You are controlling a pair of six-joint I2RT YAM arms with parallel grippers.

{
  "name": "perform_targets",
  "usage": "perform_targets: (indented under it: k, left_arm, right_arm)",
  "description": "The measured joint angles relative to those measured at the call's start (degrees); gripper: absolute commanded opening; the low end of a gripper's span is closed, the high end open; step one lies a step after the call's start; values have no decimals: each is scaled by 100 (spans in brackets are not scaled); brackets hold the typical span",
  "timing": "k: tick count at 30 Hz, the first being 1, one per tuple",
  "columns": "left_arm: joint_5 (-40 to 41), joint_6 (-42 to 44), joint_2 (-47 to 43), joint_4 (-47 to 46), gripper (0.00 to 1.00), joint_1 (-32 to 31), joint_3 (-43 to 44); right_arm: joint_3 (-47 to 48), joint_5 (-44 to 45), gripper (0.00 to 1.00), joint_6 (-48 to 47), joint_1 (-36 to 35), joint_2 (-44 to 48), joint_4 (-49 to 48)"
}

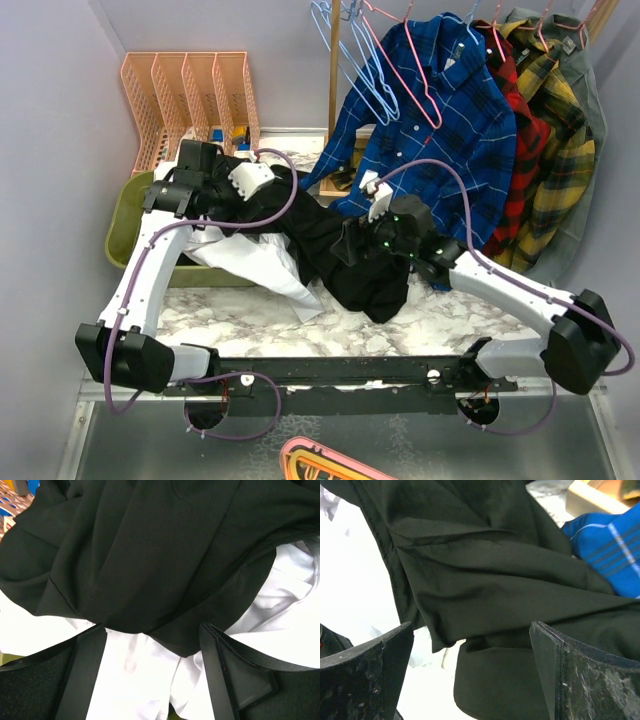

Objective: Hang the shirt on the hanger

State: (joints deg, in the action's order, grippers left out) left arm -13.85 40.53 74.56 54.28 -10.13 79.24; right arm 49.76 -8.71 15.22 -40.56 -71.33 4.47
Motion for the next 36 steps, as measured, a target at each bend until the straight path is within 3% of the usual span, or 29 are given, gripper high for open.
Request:
perform_targets:
  k: [6, 13, 19, 28, 30, 33, 36]
  left_arm:
    - [13, 17, 129, -125, 69, -109, -59]
    - [-13, 33, 385, -63, 52, -203, -63]
    - [-15, 17, 389, -61, 17, -326, -63]
    - [-4, 0, 389, -66, 16, -479, -63]
    - [-4, -11, 389, -66, 15, -496, -63]
    - [-4, -15, 389, -63, 1, -520, -63]
    - [-7, -13, 389, -63, 0, -544, -63]
  right_arm:
    - [101, -516, 100, 195, 0, -678, -496]
    - [267, -1172, 100, 323, -275, -1209, -1025]
    - [267, -1211, 100, 350, -741, -1561, -1220]
    - [468, -761, 98, 424, -765, -2061, -1156]
    - [634, -551, 91, 422, -765, -2164, -1134]
    - [866, -208, 69, 424, -765, -2267, -1097]
    - [1071, 7, 59, 444, -765, -2378, -1075]
